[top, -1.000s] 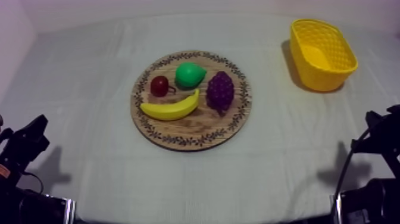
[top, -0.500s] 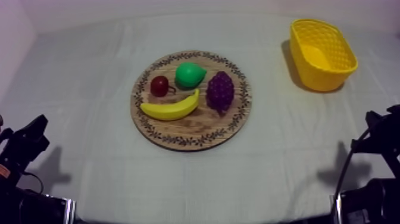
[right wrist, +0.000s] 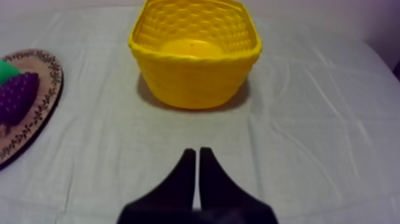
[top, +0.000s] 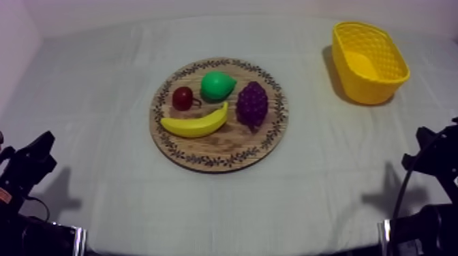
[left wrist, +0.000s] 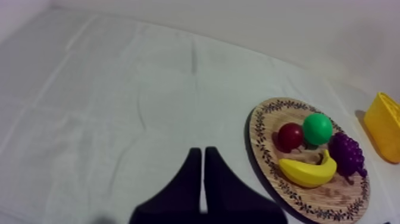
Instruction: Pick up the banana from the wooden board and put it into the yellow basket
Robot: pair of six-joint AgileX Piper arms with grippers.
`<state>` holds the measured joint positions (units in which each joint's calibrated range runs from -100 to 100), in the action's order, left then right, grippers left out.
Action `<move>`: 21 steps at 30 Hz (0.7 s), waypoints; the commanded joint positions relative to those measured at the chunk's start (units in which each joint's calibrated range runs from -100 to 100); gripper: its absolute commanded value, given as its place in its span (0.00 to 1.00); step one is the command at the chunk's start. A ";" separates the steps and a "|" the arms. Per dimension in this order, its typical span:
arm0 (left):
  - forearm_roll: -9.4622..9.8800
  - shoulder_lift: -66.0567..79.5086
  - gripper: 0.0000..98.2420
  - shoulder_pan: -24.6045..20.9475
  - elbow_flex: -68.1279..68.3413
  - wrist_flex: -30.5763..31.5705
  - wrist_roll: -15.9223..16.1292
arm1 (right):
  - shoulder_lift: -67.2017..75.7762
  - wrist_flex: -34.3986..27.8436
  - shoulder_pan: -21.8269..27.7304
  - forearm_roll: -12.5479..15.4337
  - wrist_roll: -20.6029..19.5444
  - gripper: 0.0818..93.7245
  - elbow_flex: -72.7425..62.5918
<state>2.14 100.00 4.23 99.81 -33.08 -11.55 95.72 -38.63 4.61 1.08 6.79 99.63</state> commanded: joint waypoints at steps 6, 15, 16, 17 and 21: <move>0.03 0.00 0.00 0.00 -0.03 0.02 0.00 | -0.07 1.75 -2.53 -0.16 -0.40 0.00 0.10; 0.03 0.00 0.00 0.00 -0.03 0.02 0.00 | -10.09 9.13 -4.44 -0.37 -1.26 0.01 -4.80; 0.03 0.00 0.00 0.00 -0.03 0.02 0.00 | -11.66 8.88 -4.60 -0.13 -1.27 0.01 -6.75; 0.03 0.00 0.00 0.00 -0.03 0.02 0.00 | -13.20 8.40 -4.77 0.15 -1.22 0.01 -8.95; 0.03 0.00 0.00 0.00 -0.03 0.02 0.00 | -18.89 6.38 -5.64 1.85 -0.06 0.01 -18.43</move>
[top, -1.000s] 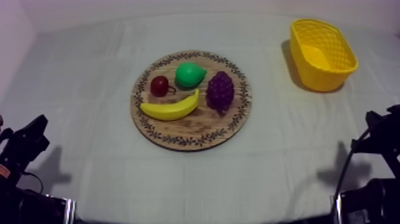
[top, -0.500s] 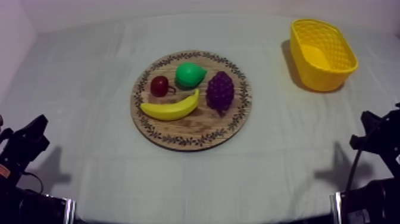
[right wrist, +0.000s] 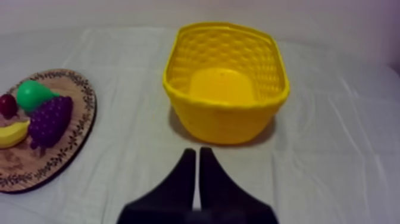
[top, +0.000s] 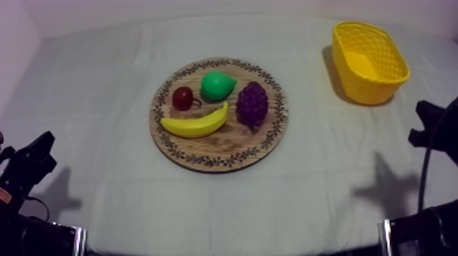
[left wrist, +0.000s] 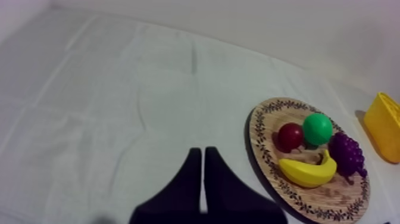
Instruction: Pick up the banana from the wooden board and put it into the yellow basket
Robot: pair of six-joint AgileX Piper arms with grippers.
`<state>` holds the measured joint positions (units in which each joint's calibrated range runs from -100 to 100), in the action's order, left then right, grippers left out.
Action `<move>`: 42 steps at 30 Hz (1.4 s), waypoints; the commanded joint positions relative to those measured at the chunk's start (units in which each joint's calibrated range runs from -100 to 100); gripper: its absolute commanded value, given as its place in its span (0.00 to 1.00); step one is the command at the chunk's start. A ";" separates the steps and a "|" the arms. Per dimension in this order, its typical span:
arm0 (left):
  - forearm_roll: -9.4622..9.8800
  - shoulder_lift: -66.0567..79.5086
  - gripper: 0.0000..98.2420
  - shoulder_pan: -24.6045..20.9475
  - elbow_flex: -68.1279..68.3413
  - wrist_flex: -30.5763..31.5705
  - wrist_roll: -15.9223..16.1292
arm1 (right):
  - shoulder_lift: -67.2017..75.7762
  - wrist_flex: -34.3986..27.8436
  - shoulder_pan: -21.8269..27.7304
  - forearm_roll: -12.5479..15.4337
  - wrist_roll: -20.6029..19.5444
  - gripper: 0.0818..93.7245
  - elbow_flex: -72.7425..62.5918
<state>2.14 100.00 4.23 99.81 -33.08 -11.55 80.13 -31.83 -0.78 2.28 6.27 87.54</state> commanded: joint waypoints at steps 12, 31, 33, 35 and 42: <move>0.03 0.00 0.00 0.00 -0.03 0.02 -0.03 | -20.10 -6.97 -4.93 9.16 9.05 0.01 -30.46; 0.03 0.00 0.00 0.00 -0.03 0.02 -0.02 | -48.21 -17.88 -17.06 11.63 16.47 0.01 -53.71; 0.03 0.00 0.00 0.00 -0.03 0.02 -0.01 | -50.59 -17.95 -18.20 11.96 17.51 0.01 -54.53; 0.03 0.00 0.00 0.00 -0.03 0.02 -0.03 | -53.05 -17.98 -19.26 12.34 18.63 0.01 -55.22; 0.03 0.00 0.00 0.00 -0.03 0.02 0.00 | -61.92 -18.08 -23.10 13.37 22.02 0.01 -57.07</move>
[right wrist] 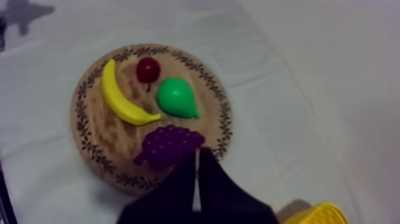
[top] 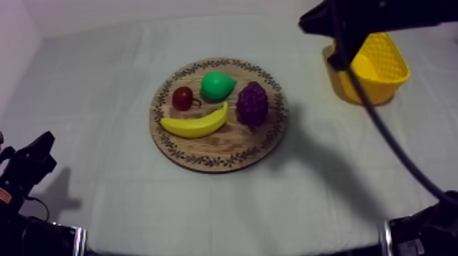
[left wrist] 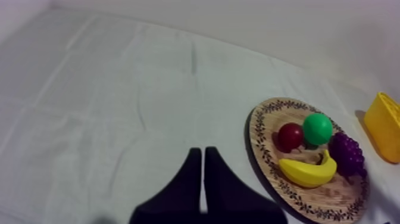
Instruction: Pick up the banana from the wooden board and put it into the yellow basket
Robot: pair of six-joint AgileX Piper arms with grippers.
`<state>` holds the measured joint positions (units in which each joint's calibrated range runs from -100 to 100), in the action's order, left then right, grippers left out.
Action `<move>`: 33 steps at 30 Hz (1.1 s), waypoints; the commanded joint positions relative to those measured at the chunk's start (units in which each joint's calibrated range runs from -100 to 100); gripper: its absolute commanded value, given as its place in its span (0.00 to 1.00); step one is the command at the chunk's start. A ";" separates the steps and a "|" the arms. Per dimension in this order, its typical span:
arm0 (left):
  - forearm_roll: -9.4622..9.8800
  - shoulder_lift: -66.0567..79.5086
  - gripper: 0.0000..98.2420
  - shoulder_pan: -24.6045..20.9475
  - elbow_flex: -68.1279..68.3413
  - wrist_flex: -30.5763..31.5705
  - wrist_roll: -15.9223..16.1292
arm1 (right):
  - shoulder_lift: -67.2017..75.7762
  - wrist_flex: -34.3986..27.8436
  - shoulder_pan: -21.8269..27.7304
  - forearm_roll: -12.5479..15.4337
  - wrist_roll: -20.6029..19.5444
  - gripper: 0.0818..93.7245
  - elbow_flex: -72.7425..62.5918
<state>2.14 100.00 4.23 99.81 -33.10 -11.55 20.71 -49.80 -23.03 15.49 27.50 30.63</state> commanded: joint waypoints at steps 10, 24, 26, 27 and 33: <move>0.03 0.00 0.00 0.00 -0.03 0.04 -0.03 | -14.98 -0.87 -5.02 0.78 4.46 0.02 -4.23; 0.03 0.00 0.00 0.00 -0.03 0.04 0.00 | -24.37 1.50 -11.18 -3.59 -0.40 0.65 -6.96; 0.03 0.00 0.00 0.00 -0.03 0.04 -0.01 | -25.41 2.00 -11.54 -4.10 -0.72 0.68 -7.57; 0.03 0.00 0.00 0.00 -0.03 0.04 -0.02 | -26.04 2.26 -11.67 -4.29 -0.79 0.69 -8.00; 0.03 0.00 0.00 0.00 -0.03 0.04 -0.02 | -31.55 3.02 -11.76 -4.69 -0.86 0.70 -12.08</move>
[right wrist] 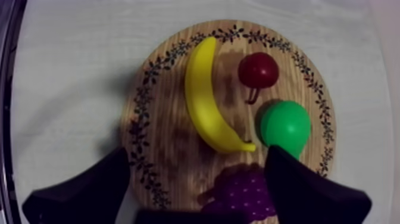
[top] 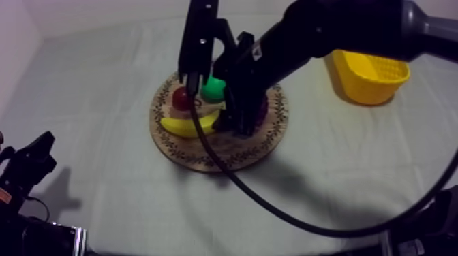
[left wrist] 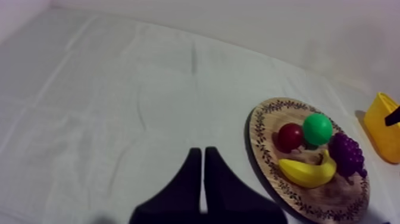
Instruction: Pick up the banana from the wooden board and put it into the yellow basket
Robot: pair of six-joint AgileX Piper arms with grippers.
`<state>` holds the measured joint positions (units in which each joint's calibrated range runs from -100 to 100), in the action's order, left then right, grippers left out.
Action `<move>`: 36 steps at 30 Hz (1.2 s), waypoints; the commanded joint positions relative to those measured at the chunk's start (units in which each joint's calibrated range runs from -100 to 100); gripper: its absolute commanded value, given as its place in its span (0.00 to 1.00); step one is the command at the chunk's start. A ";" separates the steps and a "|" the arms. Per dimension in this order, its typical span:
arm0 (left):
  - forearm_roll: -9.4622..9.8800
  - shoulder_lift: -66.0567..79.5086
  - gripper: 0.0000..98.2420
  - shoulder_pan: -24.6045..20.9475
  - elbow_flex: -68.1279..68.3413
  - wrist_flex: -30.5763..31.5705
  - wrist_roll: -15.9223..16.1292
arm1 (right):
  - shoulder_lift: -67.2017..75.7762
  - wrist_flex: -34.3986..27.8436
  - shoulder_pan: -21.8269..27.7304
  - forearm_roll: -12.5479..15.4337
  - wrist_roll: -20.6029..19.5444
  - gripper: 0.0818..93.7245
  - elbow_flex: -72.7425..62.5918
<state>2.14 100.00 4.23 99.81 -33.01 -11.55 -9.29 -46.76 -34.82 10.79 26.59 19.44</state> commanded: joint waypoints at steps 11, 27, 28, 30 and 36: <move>0.03 0.00 0.00 0.00 -0.03 -0.06 -0.03 | -15.81 2.76 -0.13 -0.85 -0.43 0.69 -9.47; 0.03 0.00 0.00 0.00 -0.03 -0.06 0.00 | -32.02 3.57 -0.60 -2.42 -1.67 0.67 -20.64; 0.03 0.00 0.00 0.00 -0.03 -0.06 0.00 | -32.59 3.53 -0.61 -2.54 -1.74 0.66 -21.17; 0.03 0.00 0.00 0.00 -0.03 -0.06 0.00 | -33.61 3.50 -0.62 -2.69 -1.81 0.64 -22.08; 0.03 0.00 0.00 0.00 -0.03 -0.06 0.00 | -34.67 3.69 -0.58 -2.69 -1.68 0.46 -22.72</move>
<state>2.14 100.00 4.23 99.81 -33.04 -11.55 -43.78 -42.77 -35.43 8.65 24.69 -3.65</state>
